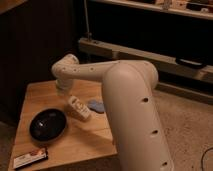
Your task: Stand the bottle upright
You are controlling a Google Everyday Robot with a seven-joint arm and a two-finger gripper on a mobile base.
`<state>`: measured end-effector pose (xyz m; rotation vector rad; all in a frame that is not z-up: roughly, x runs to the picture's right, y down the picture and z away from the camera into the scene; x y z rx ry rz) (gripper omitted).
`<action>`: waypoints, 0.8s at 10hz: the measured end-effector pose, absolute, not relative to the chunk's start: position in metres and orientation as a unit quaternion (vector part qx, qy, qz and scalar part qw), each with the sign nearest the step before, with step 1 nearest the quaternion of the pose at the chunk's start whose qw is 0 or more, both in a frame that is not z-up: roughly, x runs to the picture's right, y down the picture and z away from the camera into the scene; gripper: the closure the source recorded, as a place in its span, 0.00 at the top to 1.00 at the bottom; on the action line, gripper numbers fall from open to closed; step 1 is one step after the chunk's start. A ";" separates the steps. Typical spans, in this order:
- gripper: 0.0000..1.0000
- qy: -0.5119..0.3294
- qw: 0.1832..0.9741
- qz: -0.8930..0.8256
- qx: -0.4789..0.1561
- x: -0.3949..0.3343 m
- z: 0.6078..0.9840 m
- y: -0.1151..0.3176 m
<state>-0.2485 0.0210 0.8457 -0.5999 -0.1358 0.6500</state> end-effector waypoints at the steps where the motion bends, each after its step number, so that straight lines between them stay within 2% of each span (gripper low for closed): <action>1: 0.33 -0.070 0.900 0.317 -0.290 -0.248 0.844 0.020; 8: 0.33 -0.092 0.895 0.328 -0.287 -0.249 0.833 0.013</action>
